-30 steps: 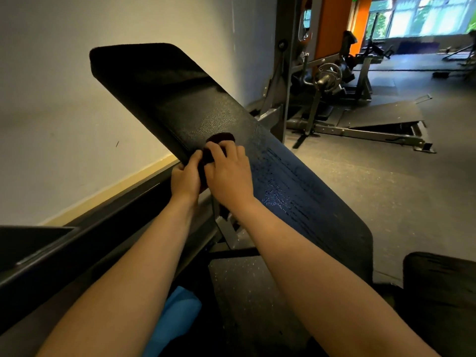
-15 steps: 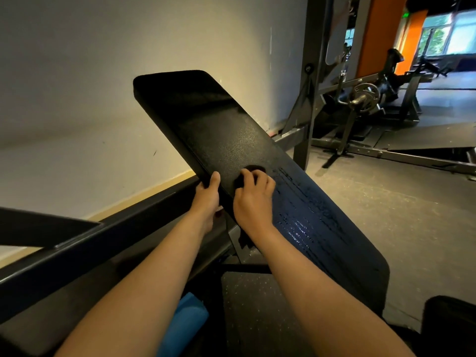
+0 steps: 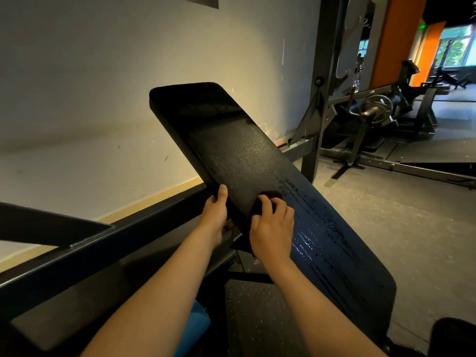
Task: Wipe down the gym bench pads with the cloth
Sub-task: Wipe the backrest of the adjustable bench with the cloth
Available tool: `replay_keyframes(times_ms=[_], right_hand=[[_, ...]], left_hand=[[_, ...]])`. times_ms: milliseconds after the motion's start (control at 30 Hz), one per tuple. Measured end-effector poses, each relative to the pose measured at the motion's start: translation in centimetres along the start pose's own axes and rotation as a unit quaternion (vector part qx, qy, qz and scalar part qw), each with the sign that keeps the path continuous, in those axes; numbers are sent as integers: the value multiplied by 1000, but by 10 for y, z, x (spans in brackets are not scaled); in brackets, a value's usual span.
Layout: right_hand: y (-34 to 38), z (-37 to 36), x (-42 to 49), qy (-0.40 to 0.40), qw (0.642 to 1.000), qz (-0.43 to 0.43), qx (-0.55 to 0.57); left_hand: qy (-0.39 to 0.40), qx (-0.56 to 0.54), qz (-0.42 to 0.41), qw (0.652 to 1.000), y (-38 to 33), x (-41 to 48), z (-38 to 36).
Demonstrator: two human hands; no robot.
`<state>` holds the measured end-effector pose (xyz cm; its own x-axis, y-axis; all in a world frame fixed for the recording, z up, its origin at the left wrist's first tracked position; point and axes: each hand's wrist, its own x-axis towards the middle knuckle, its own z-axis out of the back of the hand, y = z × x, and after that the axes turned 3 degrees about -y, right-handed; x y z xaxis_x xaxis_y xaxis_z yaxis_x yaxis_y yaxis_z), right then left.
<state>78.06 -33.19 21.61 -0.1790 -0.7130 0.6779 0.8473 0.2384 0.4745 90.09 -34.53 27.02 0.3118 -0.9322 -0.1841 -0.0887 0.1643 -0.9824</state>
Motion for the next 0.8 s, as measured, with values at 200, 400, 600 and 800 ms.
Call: replay_keyframes(times_ms=[200,400,600,800], right_hand=[[52,-17,49,98,988,96,67],[59,-25,68,140,973,182,37],[3,-11,21,5,989,144,45],[28,-5,31,104,953,191,210]], left_hand=[[41,-17,7,999,0,-3,13],[6,-125,17,992,14,-8,20],[-78,-45,-133,987,24,-19,6],[-40,-26,-140,989,10,-25,-4]])
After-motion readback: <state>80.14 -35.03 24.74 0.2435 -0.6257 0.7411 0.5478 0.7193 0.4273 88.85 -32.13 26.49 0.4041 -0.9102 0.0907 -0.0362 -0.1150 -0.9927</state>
